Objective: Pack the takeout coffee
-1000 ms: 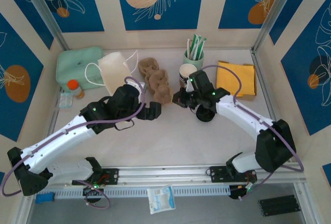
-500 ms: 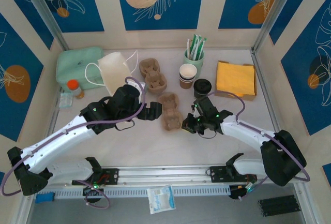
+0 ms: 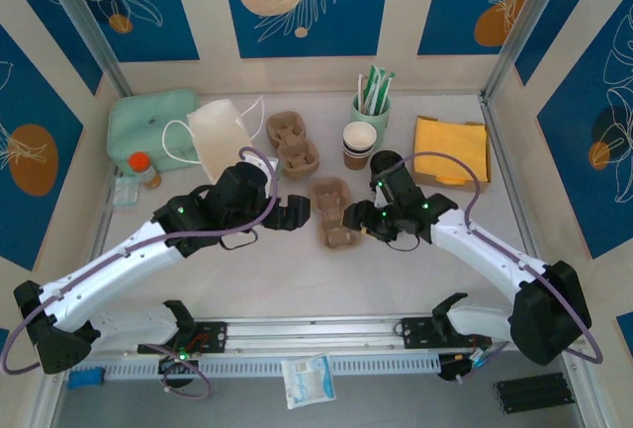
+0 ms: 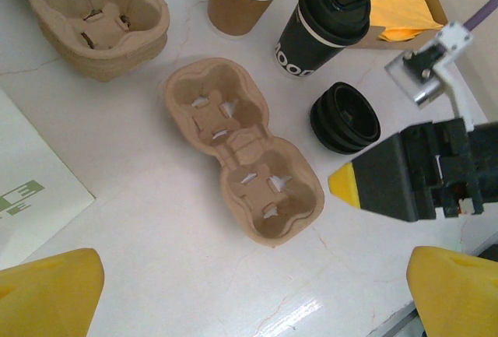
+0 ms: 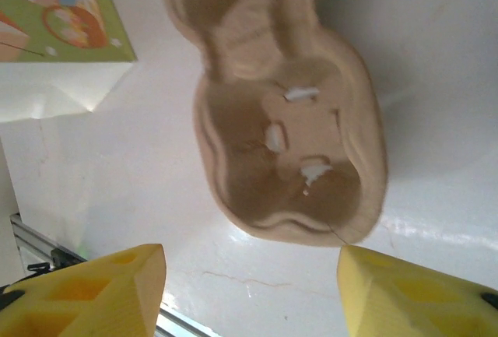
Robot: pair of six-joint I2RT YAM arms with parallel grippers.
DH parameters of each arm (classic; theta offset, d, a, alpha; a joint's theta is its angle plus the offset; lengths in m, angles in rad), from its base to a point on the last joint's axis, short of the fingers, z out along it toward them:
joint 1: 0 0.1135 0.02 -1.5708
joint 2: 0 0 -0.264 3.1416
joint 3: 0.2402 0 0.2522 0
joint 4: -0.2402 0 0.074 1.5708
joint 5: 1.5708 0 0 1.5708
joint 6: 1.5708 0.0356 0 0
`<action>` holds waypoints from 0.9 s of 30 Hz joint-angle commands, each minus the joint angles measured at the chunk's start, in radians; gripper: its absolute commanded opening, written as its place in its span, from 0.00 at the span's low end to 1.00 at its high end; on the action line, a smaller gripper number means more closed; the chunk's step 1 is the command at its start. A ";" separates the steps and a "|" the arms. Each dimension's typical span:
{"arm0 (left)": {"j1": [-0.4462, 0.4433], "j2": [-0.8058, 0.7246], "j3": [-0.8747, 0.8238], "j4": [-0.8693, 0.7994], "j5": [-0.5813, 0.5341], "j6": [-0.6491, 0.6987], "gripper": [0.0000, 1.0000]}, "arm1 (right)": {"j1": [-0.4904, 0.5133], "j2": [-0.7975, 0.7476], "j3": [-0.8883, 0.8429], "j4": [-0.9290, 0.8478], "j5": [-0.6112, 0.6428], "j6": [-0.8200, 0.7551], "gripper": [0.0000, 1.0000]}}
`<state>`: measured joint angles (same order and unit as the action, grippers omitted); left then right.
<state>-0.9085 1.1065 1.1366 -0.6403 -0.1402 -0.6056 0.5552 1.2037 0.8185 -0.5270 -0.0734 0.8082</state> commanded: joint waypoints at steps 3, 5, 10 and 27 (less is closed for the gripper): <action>-0.011 -0.044 -0.016 0.016 -0.038 -0.011 0.99 | 0.049 0.144 0.186 -0.155 0.134 -0.135 0.66; -0.010 -0.059 -0.025 0.014 -0.054 -0.014 0.99 | 0.069 0.204 0.247 -0.187 0.181 -0.160 0.67; -0.010 -0.104 -0.061 0.022 -0.097 -0.026 0.99 | 0.103 0.365 0.368 -0.244 0.292 -0.185 0.67; -0.009 -0.146 -0.086 0.014 -0.116 -0.028 0.99 | 0.152 0.609 0.549 -0.283 0.398 -0.221 0.58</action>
<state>-0.9104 0.9752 1.0576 -0.6281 -0.2379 -0.6239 0.7010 1.7927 1.3357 -0.7864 0.3149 0.6048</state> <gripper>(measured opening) 0.994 0.583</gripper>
